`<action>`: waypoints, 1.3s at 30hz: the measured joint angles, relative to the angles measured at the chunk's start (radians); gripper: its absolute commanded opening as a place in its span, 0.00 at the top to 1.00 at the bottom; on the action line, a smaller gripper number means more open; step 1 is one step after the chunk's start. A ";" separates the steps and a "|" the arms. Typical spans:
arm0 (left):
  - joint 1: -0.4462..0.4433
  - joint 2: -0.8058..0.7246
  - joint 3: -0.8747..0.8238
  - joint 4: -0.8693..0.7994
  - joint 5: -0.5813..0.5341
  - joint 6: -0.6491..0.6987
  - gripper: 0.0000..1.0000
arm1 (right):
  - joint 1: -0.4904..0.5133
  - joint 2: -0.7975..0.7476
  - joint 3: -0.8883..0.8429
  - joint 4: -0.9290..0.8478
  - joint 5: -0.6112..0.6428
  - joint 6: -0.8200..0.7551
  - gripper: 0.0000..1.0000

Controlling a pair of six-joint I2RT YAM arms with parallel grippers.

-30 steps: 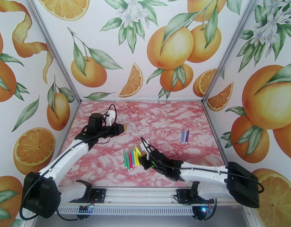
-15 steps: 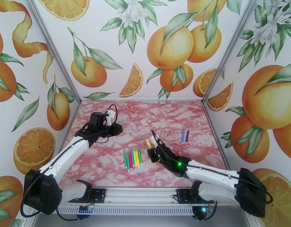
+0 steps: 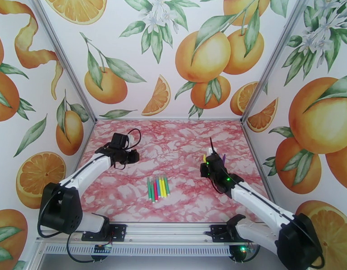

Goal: Open the pen caps

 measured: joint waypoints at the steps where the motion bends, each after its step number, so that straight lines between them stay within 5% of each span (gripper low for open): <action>1: 0.008 0.013 0.007 -0.004 -0.013 0.007 1.00 | -0.020 0.015 0.004 -0.001 -0.006 -0.001 1.00; 14: 0.120 0.188 0.072 -0.042 -0.100 0.080 1.00 | -0.162 0.249 0.097 -0.002 -0.048 -0.002 1.00; 39: 0.144 0.380 0.174 -0.057 -0.168 0.111 1.00 | -0.265 0.603 0.385 -0.148 -0.032 -0.027 0.98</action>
